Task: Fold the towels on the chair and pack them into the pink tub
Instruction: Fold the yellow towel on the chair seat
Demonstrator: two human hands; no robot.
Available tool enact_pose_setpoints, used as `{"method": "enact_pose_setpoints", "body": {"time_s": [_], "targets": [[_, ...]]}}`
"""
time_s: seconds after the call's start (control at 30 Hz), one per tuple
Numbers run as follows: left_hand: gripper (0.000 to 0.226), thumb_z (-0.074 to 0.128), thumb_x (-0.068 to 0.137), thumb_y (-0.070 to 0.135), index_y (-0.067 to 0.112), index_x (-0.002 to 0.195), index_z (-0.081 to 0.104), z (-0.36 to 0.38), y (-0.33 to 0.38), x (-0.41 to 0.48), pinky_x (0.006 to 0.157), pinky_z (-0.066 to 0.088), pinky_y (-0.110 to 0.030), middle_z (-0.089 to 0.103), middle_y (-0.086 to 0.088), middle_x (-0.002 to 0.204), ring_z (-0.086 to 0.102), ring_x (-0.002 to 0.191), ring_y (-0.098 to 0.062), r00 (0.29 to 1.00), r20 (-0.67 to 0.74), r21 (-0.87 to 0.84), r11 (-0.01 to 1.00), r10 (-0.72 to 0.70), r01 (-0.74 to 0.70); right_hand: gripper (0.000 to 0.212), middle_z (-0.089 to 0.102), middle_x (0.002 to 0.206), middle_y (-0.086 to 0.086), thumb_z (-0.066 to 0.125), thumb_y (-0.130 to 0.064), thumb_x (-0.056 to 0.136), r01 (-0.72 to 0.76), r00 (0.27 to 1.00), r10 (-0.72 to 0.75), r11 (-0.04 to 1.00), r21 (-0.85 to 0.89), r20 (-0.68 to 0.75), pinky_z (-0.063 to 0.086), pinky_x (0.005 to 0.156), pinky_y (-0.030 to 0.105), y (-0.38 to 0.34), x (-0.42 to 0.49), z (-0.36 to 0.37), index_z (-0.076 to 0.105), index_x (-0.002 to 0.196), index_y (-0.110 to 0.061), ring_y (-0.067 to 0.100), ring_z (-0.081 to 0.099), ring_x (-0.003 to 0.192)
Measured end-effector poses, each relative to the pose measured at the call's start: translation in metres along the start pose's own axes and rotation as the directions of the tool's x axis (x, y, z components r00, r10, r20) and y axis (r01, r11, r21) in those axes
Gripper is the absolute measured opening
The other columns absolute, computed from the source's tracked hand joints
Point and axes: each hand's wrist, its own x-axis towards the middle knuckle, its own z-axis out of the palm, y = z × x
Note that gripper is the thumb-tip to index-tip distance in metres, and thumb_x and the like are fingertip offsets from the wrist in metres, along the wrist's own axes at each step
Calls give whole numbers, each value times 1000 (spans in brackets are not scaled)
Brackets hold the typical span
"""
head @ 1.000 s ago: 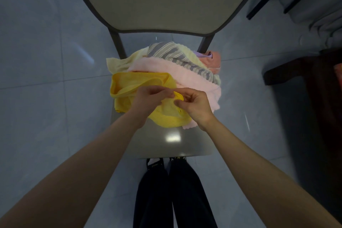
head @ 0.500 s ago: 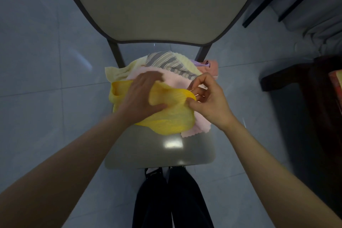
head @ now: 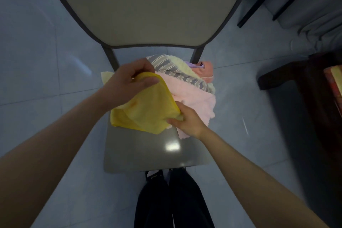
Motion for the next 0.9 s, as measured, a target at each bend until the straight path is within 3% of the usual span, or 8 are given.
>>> {"method": "enact_pose_setpoints", "body": {"time_s": [0.13,0.17,0.3,0.5,0.6,0.67,0.77,0.9], "targets": [[16,66,84,18,28,84,54,-19,-6,1,64,40,-8,57,24,75,52,71,7,948,-317,89,996,20,9,4,66,84,-7,57,-31,93,-54,997,52,998,-34,-59,49,83,41,6,8,-2,61,91,-33,18,59,81],[21,66,84,19,33,83,51,-26,-7,0,66,44,-15,58,20,77,55,72,1,933,-356,115,993,46,-5,13,61,76,-12,56,-31,94,-43,995,40,999,-33,-92,48,79,38,3,8,-7,55,82,-37,14,56,75],[8,67,85,15,14,89,60,-54,-14,-5,64,45,-28,63,-11,89,57,76,-26,962,-179,426,898,208,-115,22,49,65,-13,59,-32,92,41,986,-59,992,-118,-153,37,66,27,-10,4,-44,48,73,-31,2,48,65],[19,69,80,11,6,98,63,-81,5,-7,68,43,-13,51,26,97,52,78,-9,969,30,513,828,246,-226,33,49,66,-14,78,-34,75,-6,995,-31,936,-352,-98,34,57,27,-57,-2,-103,46,67,-35,11,48,66],[19,66,82,12,9,100,61,-91,17,-11,67,46,-22,54,31,94,52,77,-12,969,1,519,828,248,-213,28,58,80,1,80,-33,71,5,994,-50,906,-424,-94,37,63,32,-81,-3,-122,53,72,-26,22,52,77],[19,61,84,18,13,102,58,-98,30,-13,73,51,-35,59,19,93,56,78,-20,971,-38,542,821,238,-180,29,63,85,5,82,-36,68,33,994,-77,893,-449,-81,40,67,33,-98,-1,-135,54,70,-27,23,55,77],[27,50,87,30,17,109,56,-113,58,-14,74,51,-40,65,-6,94,60,82,-27,972,-99,568,815,212,-120,42,47,57,0,81,-39,69,58,993,-102,874,-483,-66,32,57,30,-130,-2,-157,45,54,-24,16,44,58],[10,43,91,28,36,90,49,-129,91,-12,67,43,-31,61,-4,84,56,72,-22,924,-250,550,828,289,-111,36,44,56,1,81,-26,72,182,958,-215,968,-172,-192,32,51,21,-164,-8,-176,59,57,-3,3,39,52]]}}
